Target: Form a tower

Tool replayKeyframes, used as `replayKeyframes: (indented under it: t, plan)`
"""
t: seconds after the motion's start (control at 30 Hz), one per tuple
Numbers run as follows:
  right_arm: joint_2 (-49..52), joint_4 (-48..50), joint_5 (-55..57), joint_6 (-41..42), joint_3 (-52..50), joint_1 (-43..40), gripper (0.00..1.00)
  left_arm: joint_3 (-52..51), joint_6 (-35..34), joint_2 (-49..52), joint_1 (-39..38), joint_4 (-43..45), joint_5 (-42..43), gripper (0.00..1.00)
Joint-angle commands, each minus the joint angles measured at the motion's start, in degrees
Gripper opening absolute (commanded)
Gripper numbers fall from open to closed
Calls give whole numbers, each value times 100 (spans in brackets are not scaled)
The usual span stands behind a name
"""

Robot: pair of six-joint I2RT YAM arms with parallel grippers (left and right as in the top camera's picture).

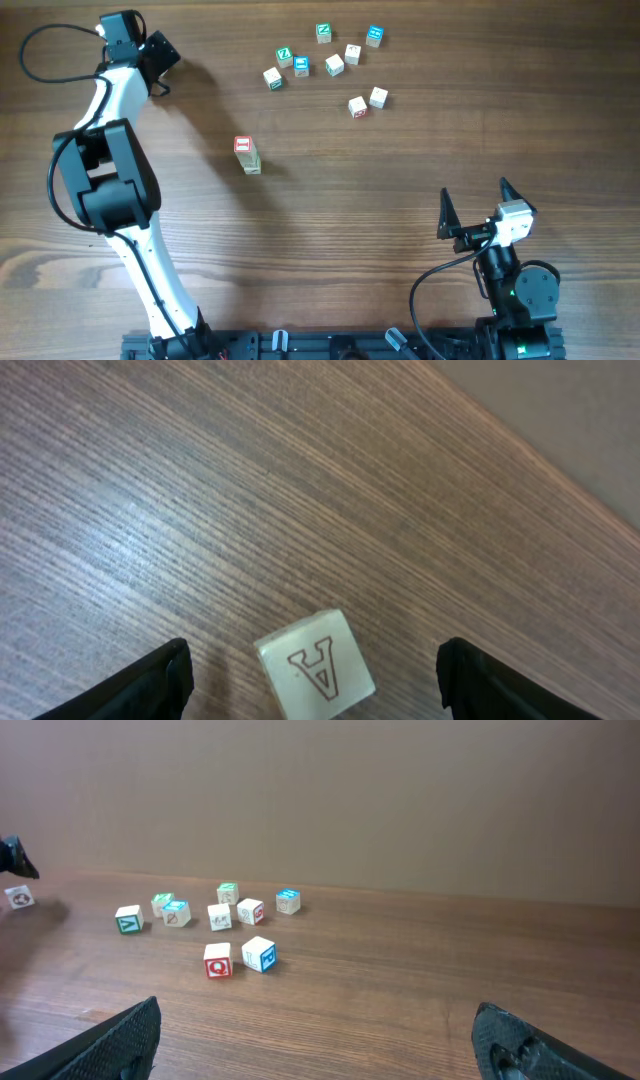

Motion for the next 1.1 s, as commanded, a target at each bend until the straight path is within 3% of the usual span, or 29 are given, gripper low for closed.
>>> replayKeyframes:
  t: [0.0, 0.13, 0.27, 0.4, 0.47, 0.5, 0.57, 0.63, 0.73, 0.93, 1.07]
  plan:
    - [-26, 33, -87, -81, -7, -20, 100, 57, -31, 413, -4, 22, -79, 79]
    - [-26, 31, -90, -81, -7, -20, 100, 59, -28, 448, 0, 4, -79, 60]
    - [-26, 33, -87, -79, -7, -20, 100, 59, -26, 369, 7, -258, -79, 54]
    - [-26, 33, -90, -79, -7, -20, 100, 59, -4, 227, 70, -289, -79, 37]
    - [-26, 31, -90, -81, -7, -17, 100, 59, -7, 184, 127, -278, -79, 38]
    - [-26, 33, -87, -79, -7, -20, 100, 59, -7, 179, 160, -256, -76, 49]
    - [-26, 31, -87, -79, -7, -17, 100, 59, -7, 181, 203, -251, -76, 50]
    - [-26, 33, -90, -79, -7, -20, 100, 59, -7, 179, 203, -162, -76, 36]
    - [-26, 31, -87, -76, -7, -20, 100, 59, -7, 179, 203, -103, -74, 25]
    - [-26, 33, -90, -81, -7, -20, 100, 59, -4, -210, 205, -511, -76, 28]
    - [-26, 31, -90, -79, -7, -17, 100, 59, -7, -1093, 205, -1534, -74, 30]
